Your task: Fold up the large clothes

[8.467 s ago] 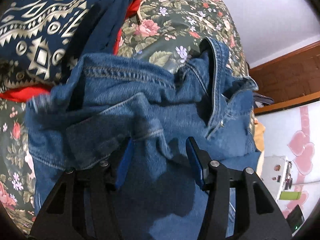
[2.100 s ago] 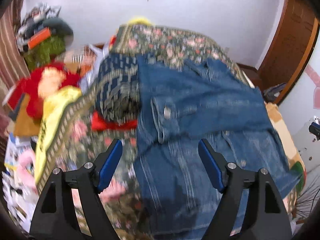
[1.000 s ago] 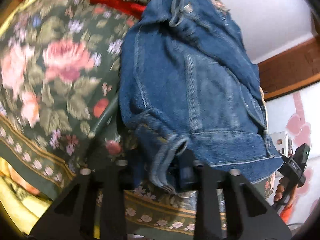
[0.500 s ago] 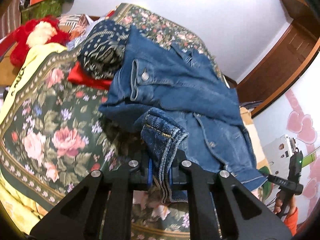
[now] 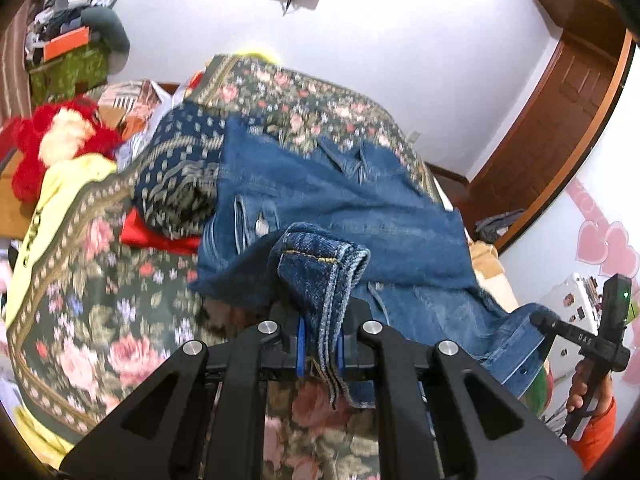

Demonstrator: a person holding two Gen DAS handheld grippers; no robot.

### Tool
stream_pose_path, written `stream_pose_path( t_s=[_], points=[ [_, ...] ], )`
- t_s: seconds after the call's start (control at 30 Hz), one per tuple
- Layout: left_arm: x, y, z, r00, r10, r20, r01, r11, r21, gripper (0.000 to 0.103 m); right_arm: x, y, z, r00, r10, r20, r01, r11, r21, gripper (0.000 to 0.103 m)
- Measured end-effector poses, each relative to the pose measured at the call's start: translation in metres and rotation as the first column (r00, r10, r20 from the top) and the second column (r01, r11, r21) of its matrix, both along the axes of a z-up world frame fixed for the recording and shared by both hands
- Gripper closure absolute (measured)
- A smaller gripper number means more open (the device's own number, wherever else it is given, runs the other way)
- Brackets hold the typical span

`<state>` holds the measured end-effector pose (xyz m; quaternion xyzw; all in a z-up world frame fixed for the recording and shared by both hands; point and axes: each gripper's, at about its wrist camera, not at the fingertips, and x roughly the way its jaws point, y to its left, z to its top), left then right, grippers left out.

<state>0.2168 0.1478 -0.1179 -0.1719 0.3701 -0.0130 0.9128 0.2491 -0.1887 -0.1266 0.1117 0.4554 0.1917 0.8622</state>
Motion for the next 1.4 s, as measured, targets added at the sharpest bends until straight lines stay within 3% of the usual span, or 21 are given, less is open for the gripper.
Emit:
stream_pose_path(
  t_s=[0.27, 0.4, 0.53, 0.7, 1.0, 1.1, 1.23, 1.4],
  points=[
    [0.056, 0.025, 0.029, 0.997, 0.05, 0.065, -0.046, 0.997, -0.058, 0.093, 0.062, 0.016, 0.043, 0.985, -0.022, 0.169, 0.029, 0.999, -0.04, 0.091],
    [0.094, 0.043, 0.029, 0.995, 0.059, 0.079, -0.05, 0.992, -0.112, 0.093, 0.1, 0.028, 0.05, 0.98, -0.023, 0.199, 0.04, 0.996, -0.084, 0.092],
    [0.139, 0.054, 0.018, 0.996, 0.076, 0.053, -0.07, 0.992, -0.108, 0.093, 0.142, 0.043, 0.046, 0.977, -0.013, 0.212, 0.043, 0.99, -0.137, 0.092],
    [0.197, 0.067, -0.01, 0.995, 0.099, 0.01, -0.098, 0.991, -0.089, 0.093, 0.187, 0.046, 0.018, 0.986, -0.049, 0.161, 0.074, 0.985, -0.155, 0.092],
    [0.264, 0.082, -0.083, 0.981, 0.111, -0.161, -0.116, 0.993, -0.026, 0.091, 0.238, 0.051, -0.045, 0.993, -0.103, 0.056, 0.111, 0.978, -0.176, 0.089],
    [0.264, 0.078, -0.083, 0.983, 0.092, -0.157, -0.092, 0.996, 0.007, 0.088, 0.244, 0.042, -0.051, 0.983, -0.171, 0.065, 0.181, 0.957, -0.227, 0.088],
    [0.263, 0.063, -0.069, 0.98, 0.042, -0.194, -0.023, 0.995, 0.1, 0.082, 0.241, 0.02, -0.049, 0.977, -0.211, -0.013, 0.205, 0.964, -0.169, 0.088],
    [0.245, 0.052, -0.041, 0.984, 0.0, -0.176, 0.018, 0.995, 0.1, 0.072, 0.212, 0.019, -0.037, 0.991, -0.133, -0.027, 0.126, 0.974, -0.187, 0.087]
  ],
)
